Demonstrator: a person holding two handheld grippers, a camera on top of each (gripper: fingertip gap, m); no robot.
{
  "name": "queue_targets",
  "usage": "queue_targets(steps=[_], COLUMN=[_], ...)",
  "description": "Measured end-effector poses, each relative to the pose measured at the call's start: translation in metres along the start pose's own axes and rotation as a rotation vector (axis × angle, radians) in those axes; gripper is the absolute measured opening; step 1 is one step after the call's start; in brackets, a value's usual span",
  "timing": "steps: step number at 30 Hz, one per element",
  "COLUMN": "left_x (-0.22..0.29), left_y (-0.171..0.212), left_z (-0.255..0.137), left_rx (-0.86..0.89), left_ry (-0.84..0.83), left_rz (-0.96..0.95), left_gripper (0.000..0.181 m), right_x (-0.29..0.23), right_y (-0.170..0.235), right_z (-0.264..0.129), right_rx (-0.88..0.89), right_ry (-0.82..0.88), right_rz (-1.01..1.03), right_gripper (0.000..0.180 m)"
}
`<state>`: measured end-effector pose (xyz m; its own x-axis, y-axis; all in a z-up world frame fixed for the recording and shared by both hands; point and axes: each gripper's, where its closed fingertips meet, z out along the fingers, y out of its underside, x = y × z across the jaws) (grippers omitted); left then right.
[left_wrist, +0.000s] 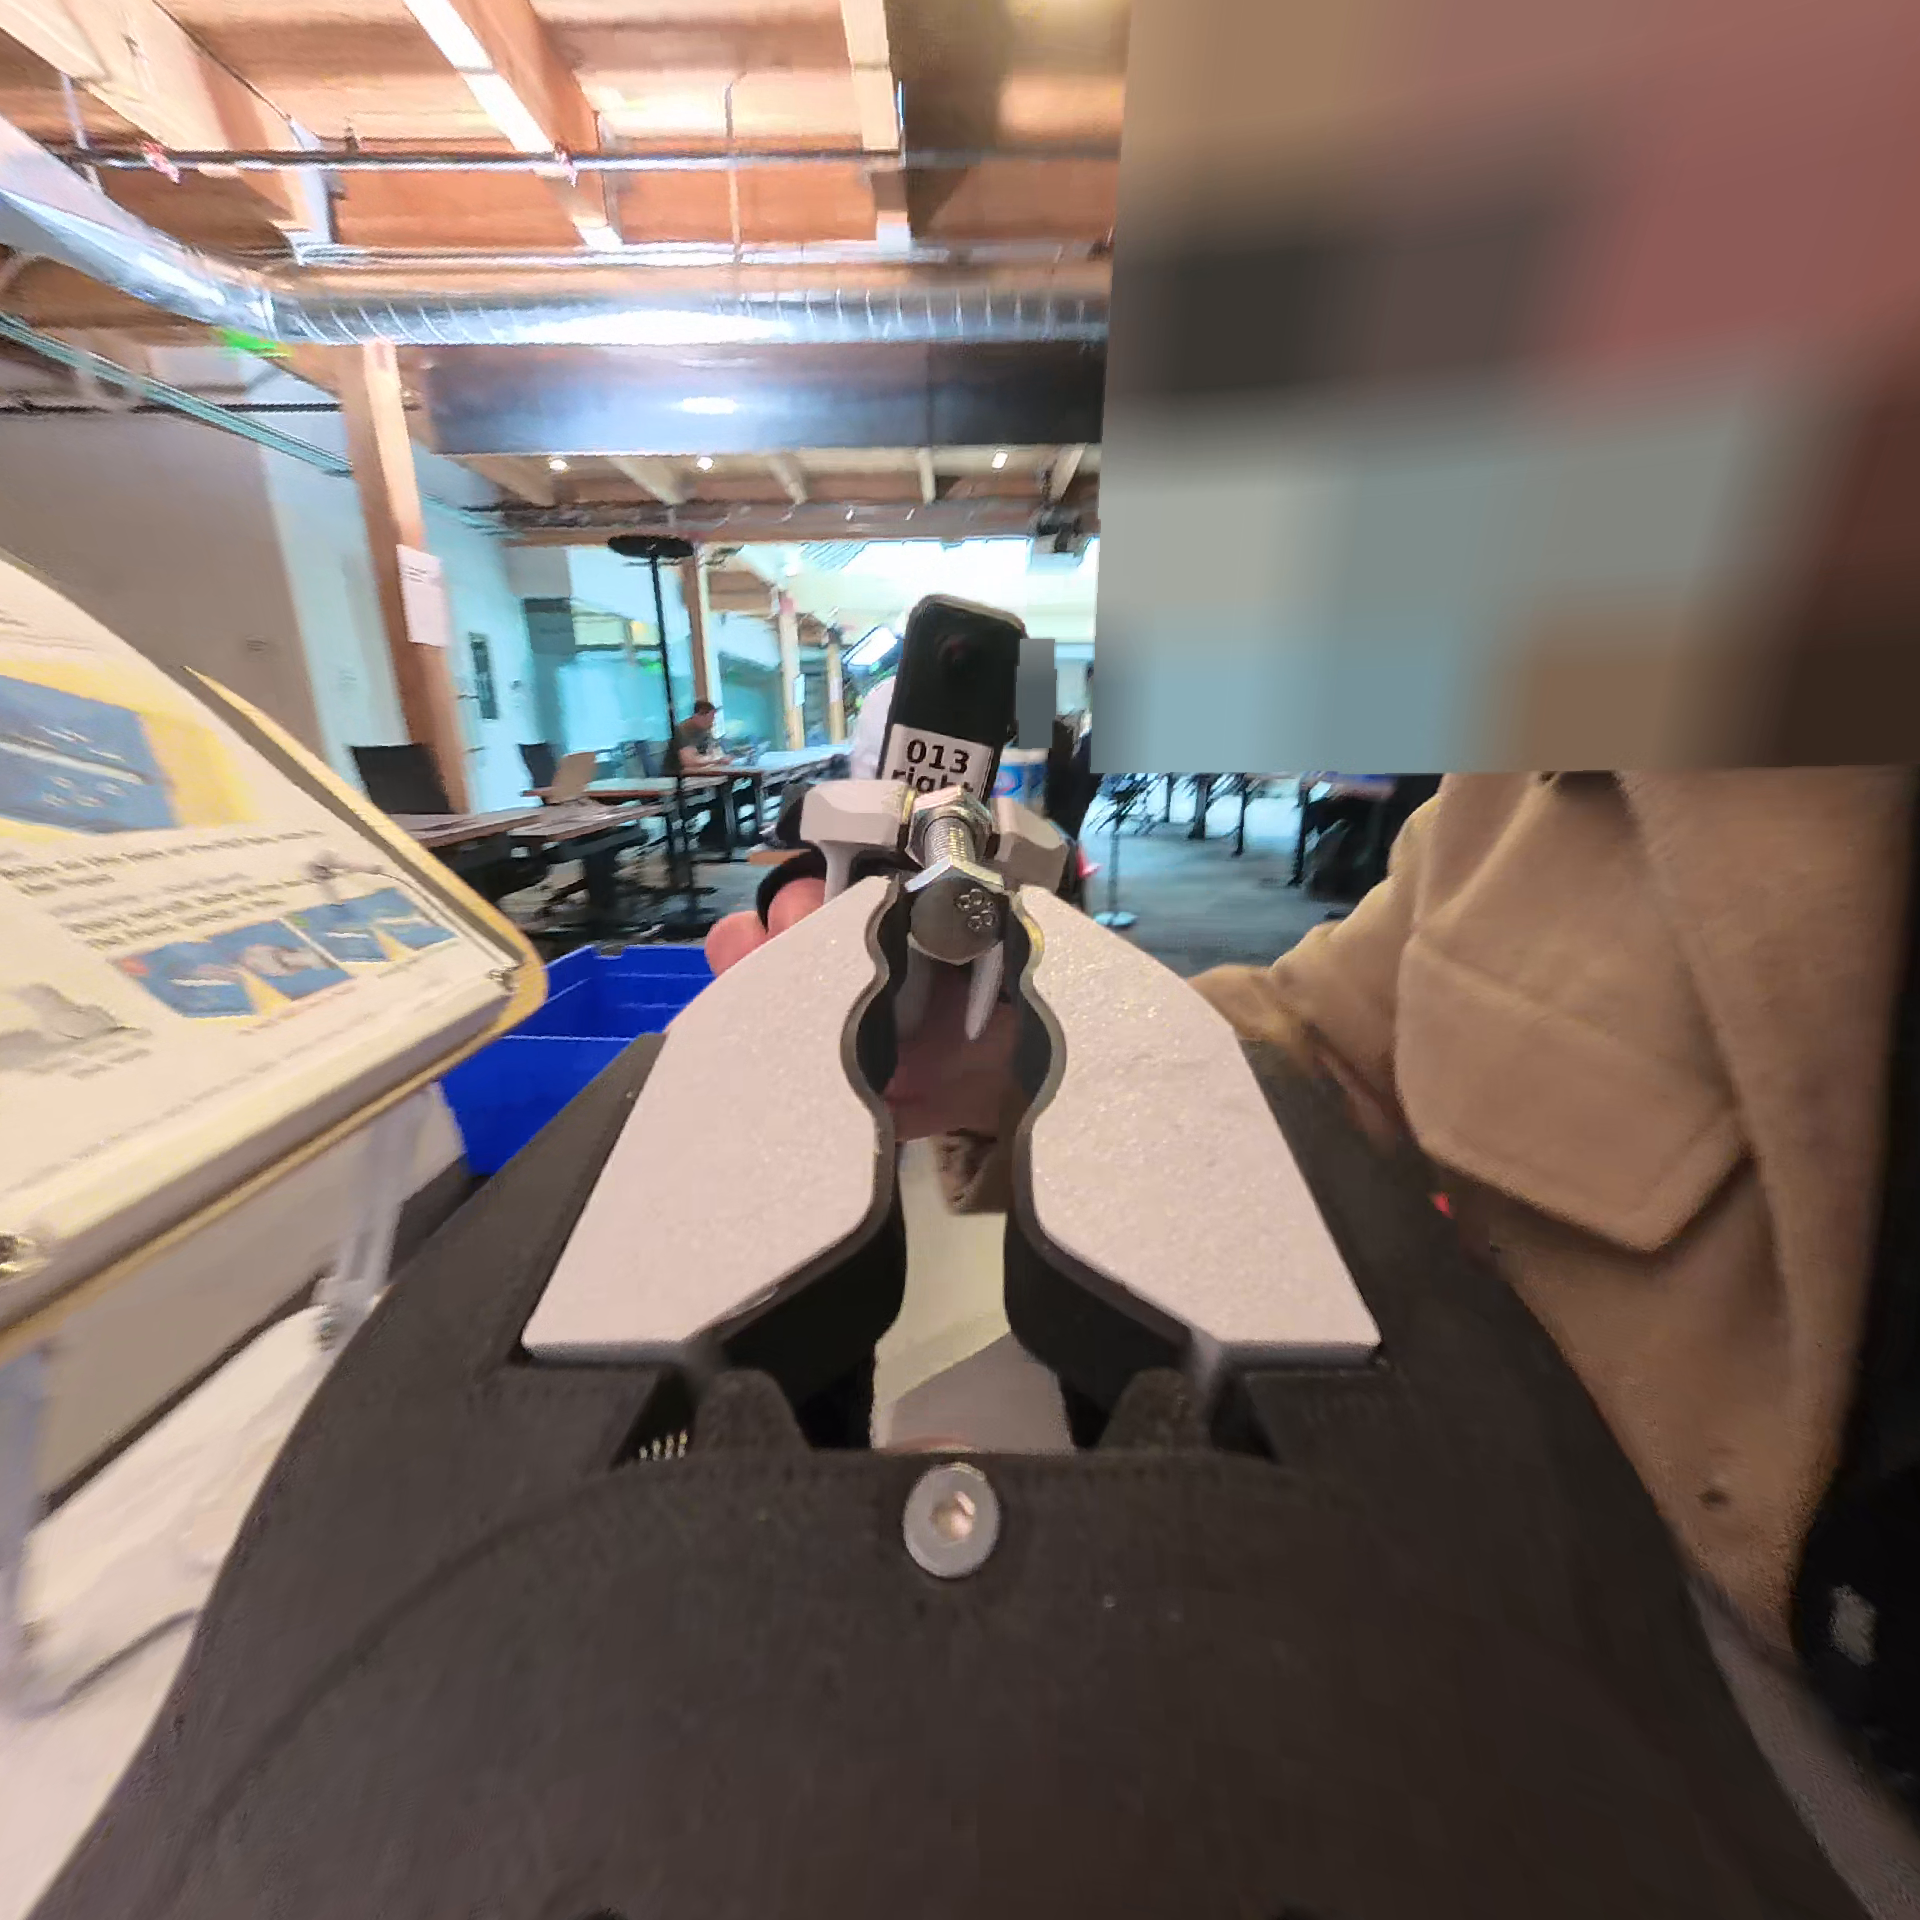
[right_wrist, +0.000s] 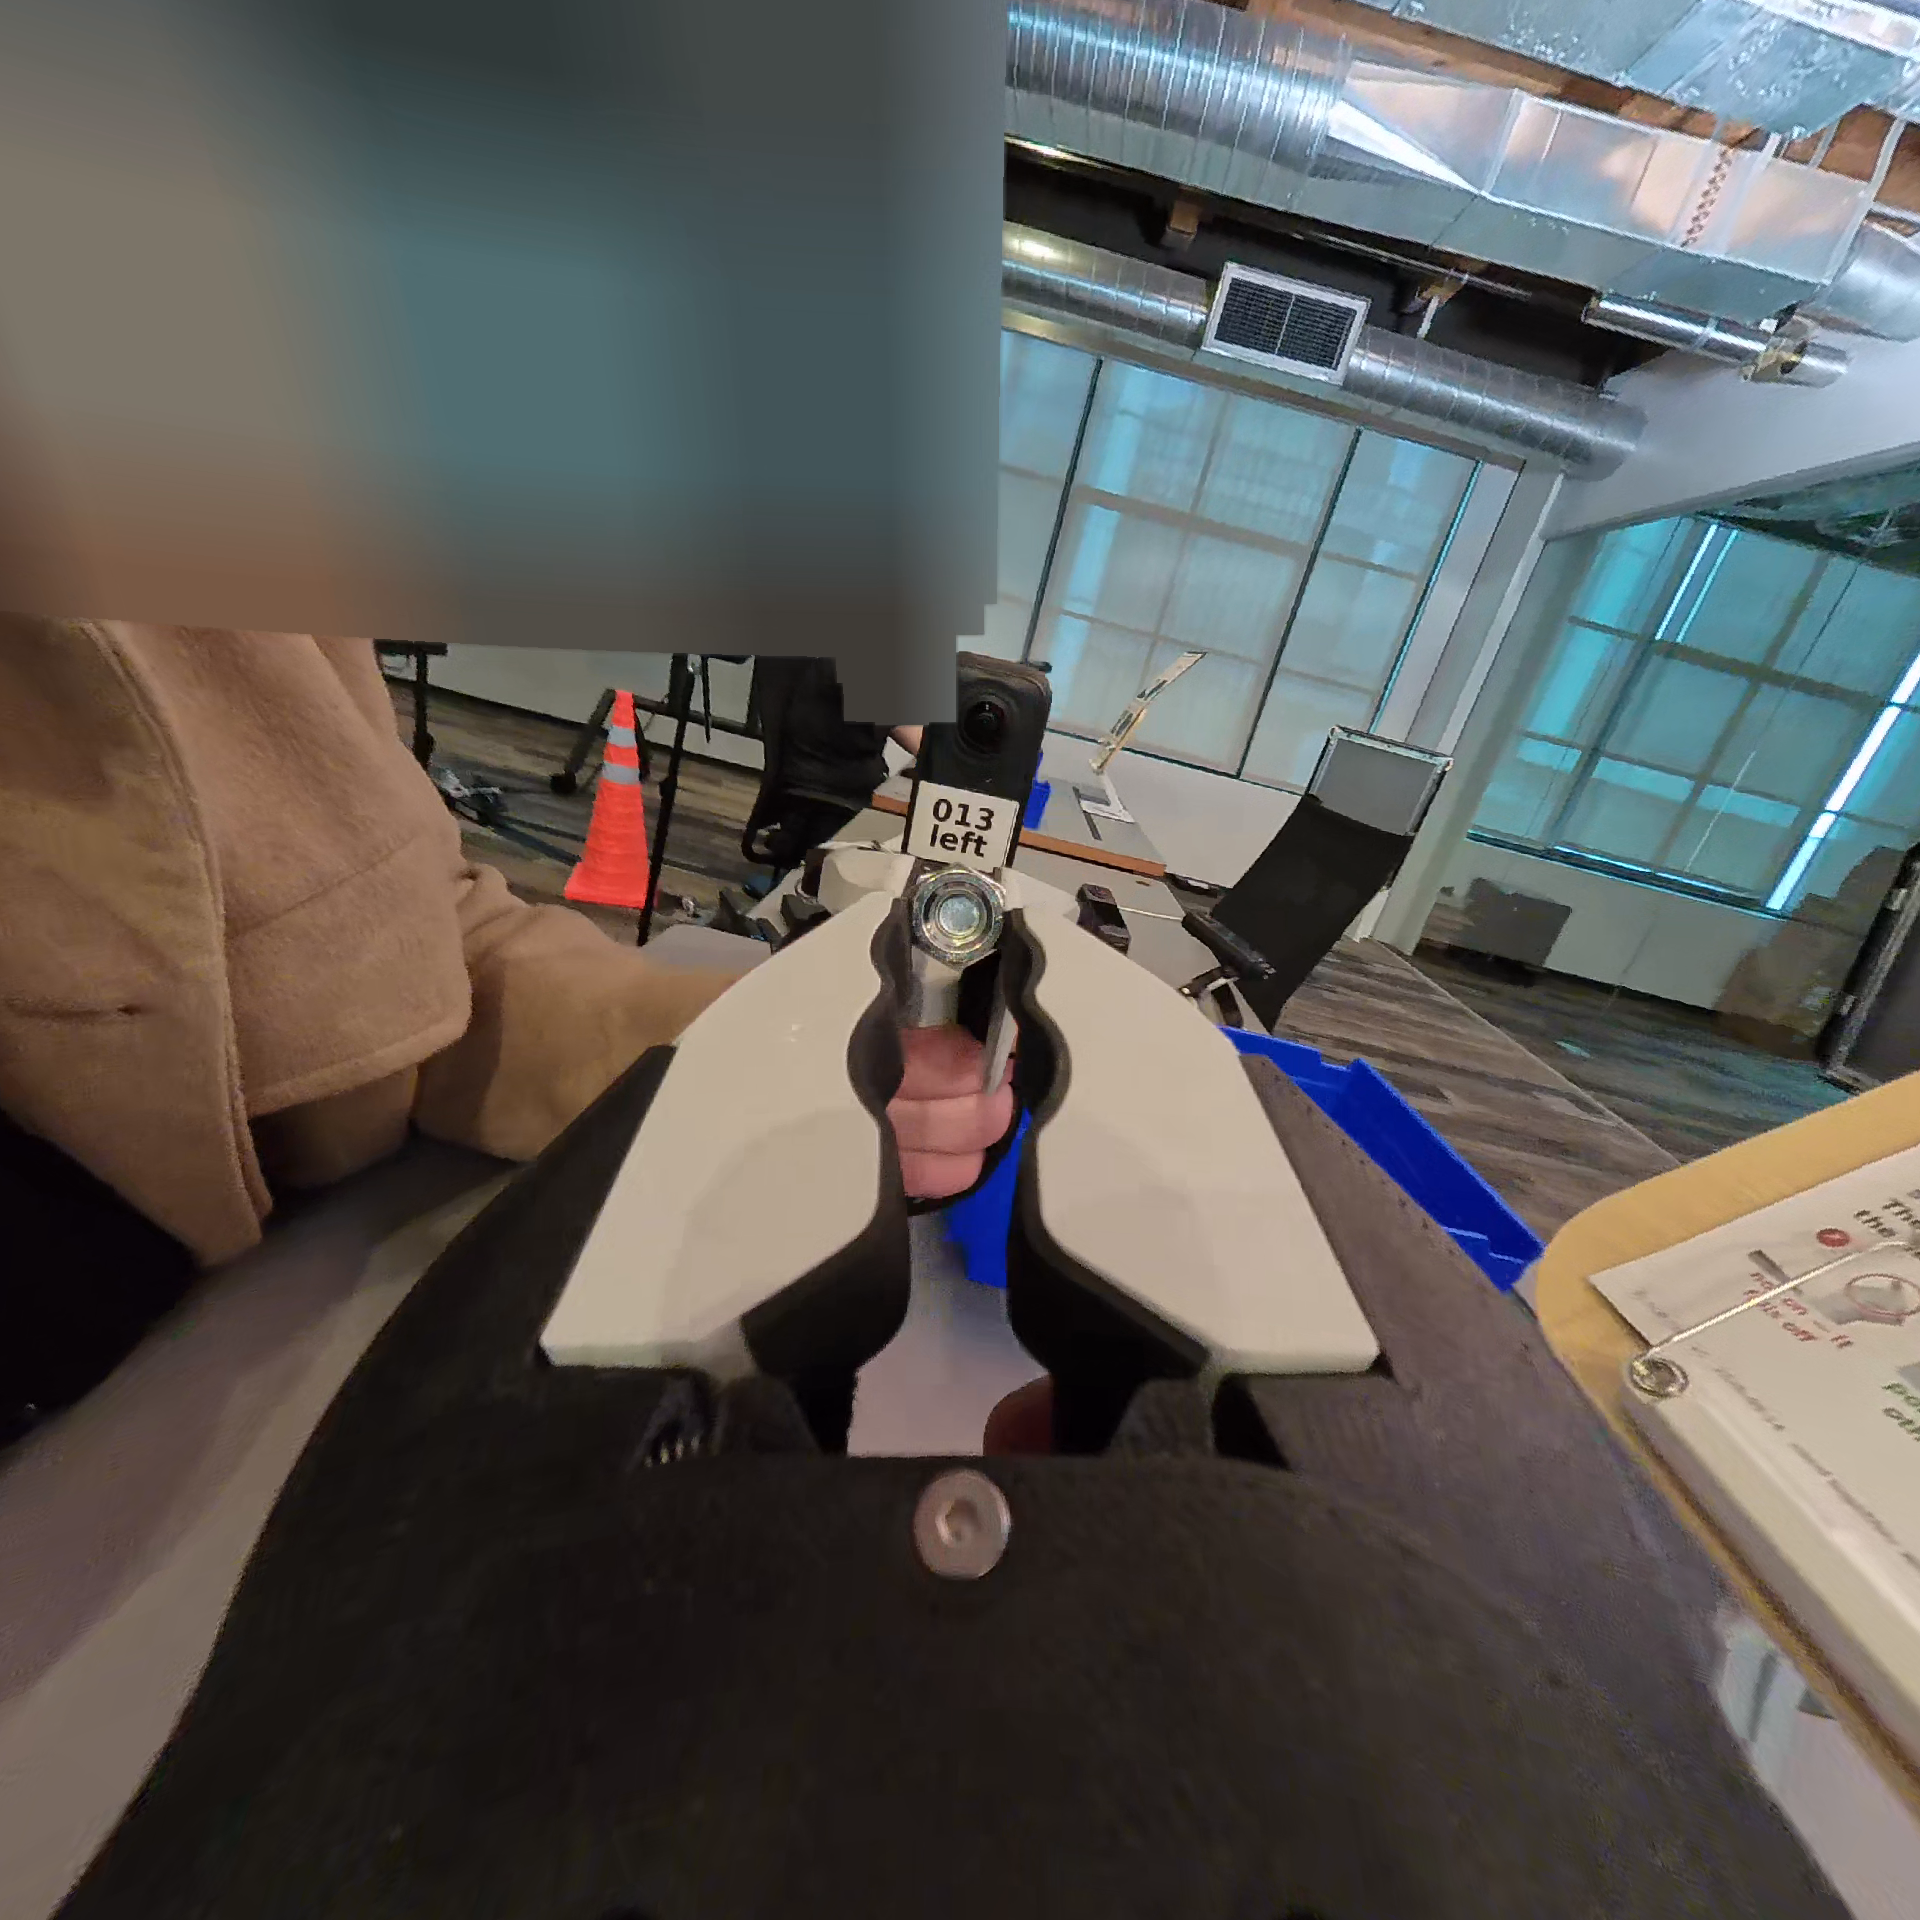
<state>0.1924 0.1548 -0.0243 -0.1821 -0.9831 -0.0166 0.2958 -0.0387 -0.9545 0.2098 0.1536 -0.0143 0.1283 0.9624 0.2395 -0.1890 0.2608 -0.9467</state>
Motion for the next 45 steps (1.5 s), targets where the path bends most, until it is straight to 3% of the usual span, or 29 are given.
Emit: queue_targets(steps=[21, 45], left_x=[-0.002, -0.004], left_y=[-0.002, -0.001], left_z=[-0.007, -0.007], left_rx=[-0.412, -0.404], left_ry=[-0.279, -0.302], left_rz=[0.686, 0.713], left_gripper=[0.016, 0.016], right_x=[0.008, 0.012], right_y=[0.008, 0.008], right_z=[0.007, 0.007], right_rx=[0.16, 0.159], right_ry=[-0.158, -0.147], right_rz=[0.648, 0.682], right_gripper=[0.017, 0.017])
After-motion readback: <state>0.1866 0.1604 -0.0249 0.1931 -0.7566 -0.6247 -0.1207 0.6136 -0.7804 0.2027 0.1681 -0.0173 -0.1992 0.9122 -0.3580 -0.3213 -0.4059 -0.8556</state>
